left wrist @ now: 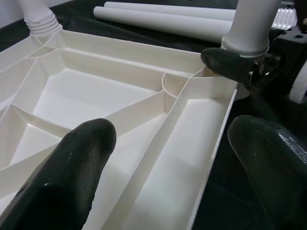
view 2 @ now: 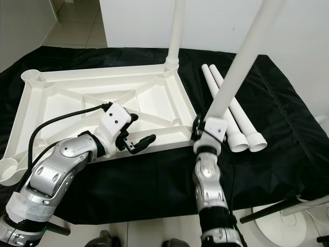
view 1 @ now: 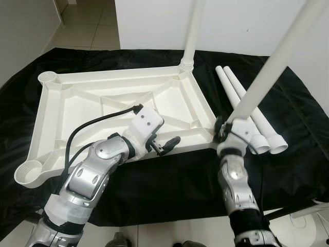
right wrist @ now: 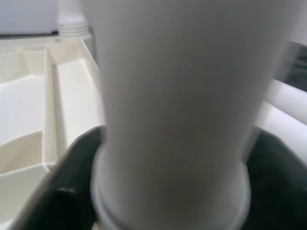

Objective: Building children table

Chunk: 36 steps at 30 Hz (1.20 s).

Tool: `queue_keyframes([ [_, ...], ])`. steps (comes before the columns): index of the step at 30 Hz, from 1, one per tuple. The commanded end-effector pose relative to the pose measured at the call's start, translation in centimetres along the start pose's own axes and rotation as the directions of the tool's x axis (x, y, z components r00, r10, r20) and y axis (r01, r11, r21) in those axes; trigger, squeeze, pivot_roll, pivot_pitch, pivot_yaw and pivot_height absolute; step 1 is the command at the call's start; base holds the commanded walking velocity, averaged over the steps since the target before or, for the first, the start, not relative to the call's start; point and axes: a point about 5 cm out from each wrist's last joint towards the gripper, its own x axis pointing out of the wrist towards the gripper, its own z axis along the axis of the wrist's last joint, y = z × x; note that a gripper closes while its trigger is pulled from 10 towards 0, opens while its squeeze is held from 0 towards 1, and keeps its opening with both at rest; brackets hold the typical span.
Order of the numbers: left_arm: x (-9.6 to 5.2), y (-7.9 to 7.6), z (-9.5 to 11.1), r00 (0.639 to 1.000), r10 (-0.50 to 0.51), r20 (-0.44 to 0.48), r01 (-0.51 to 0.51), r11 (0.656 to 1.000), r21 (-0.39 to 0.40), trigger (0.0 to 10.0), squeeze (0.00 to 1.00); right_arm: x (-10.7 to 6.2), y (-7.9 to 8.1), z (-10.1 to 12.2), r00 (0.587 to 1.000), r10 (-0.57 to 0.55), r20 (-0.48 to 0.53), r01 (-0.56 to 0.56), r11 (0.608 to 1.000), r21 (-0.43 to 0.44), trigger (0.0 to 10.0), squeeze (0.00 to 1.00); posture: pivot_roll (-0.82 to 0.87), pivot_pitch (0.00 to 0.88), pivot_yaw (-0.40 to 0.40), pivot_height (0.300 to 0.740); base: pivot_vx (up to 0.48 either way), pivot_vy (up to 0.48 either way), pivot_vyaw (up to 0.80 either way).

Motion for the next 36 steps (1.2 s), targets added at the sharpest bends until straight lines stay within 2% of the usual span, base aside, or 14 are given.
queue_keyframes([
  [1, 0.0, -0.2, 0.0, 1.000, 0.021, -0.001, -0.021, 1.000, 0.000, 10.0, 0.00, -0.4, -1.7, -0.9, 0.999, -0.015, -0.030, 0.015, 1.000, -0.005, 10.0, 1.00, -0.04, 0.058, -0.020, 0.740, 0.000, 0.000, 0.00],
  [4, 0.2, -0.6, 0.0, 1.000, 0.011, 0.000, -0.011, 1.000, -0.005, 10.0, 0.00, -0.2, -2.5, 0.1, 0.999, 0.014, 0.038, -0.013, 1.000, -0.016, 10.0, 1.00, -0.05, 0.056, -0.020, 0.740, 0.000, 0.000, 0.00],
  [9, 0.4, -1.2, 0.1, 1.000, -0.008, 0.007, 0.008, 1.000, -0.011, 10.0, 0.00, 0.2, -3.7, 0.9, 0.996, 0.049, 0.079, -0.045, 0.997, -0.057, 10.0, 1.00, -0.05, 0.052, -0.019, 0.740, 0.000, 0.000, 0.00],
  [10, 0.5, -1.4, 0.2, 1.000, -0.016, 0.009, 0.016, 1.000, -0.012, 10.0, 0.00, 0.3, -3.7, 1.1, 0.992, 0.094, 0.086, -0.088, 0.994, -0.067, 10.0, 0.00, -0.05, 0.049, -0.015, 0.740, 0.000, 0.000, 0.00],
  [12, 0.5, -1.4, 0.2, 1.000, -0.016, 0.009, 0.016, 1.000, -0.012, 10.0, 0.00, 0.3, -3.7, 1.1, 0.992, 0.094, 0.086, -0.088, 0.994, -0.067, 10.0, 0.00, -0.05, 0.049, -0.015, 0.740, 0.000, 0.000, 0.00],
  [16, 0.8, -1.8, 0.2, 1.000, -0.026, 0.007, 0.026, 1.000, -0.008, 10.0, 0.00, 0.5, -3.8, 1.7, 0.974, 0.204, 0.103, -0.196, 0.977, -0.081, 10.0, 0.00, -0.05, 0.045, -0.012, 0.740, 0.000, 0.000, 0.00],
  [19, 0.9, -1.9, 0.2, 1.000, -0.029, 0.006, 0.029, 1.000, -0.005, 10.0, 0.00, 0.6, -3.8, 1.8, 0.967, 0.233, 0.105, -0.224, 0.971, -0.087, 10.0, 0.00, -0.06, 0.043, -0.011, 0.740, 0.000, 0.000, 0.00],
  [22, 1.3, -2.6, 0.4, 0.999, -0.052, 0.013, 0.052, 0.999, -0.004, 10.0, 0.00, 1.2, -3.9, 2.5, 0.930, 0.349, 0.113, -0.336, 0.934, -0.120, 10.0, 0.00, -0.06, 0.039, -0.003, 0.740, 0.000, 0.000, 0.00],
  [31, 1.4, -2.8, 0.7, 0.998, -0.063, 0.021, 0.063, 0.998, -0.003, 10.0, 0.00, 2.3, -4.4, 3.7, 0.887, 0.445, 0.124, -0.426, 0.892, -0.152, 10.0, 0.00, -0.06, 0.035, 0.003, 0.740, 0.000, 0.000, 0.00],
  [33, 1.4, -2.7, 0.7, 0.998, -0.063, 0.021, 0.064, 0.998, -0.001, 10.0, 0.00, 2.9, -4.5, 4.3, 0.854, 0.505, 0.120, -0.485, 0.859, -0.166, 10.0, 0.00, -0.06, 0.034, 0.004, 0.740, 0.000, 0.000, 0.00],
  [36, 1.4, -2.7, 0.7, 0.998, -0.063, 0.021, 0.063, 0.998, 0.001, 10.0, 0.00, 3.2, -4.6, 4.7, 0.840, 0.530, 0.119, -0.507, 0.843, -0.179, 10.0, 0.00, -0.06, 0.034, 0.004, 0.740, 0.000, 0.000, 0.00],
])
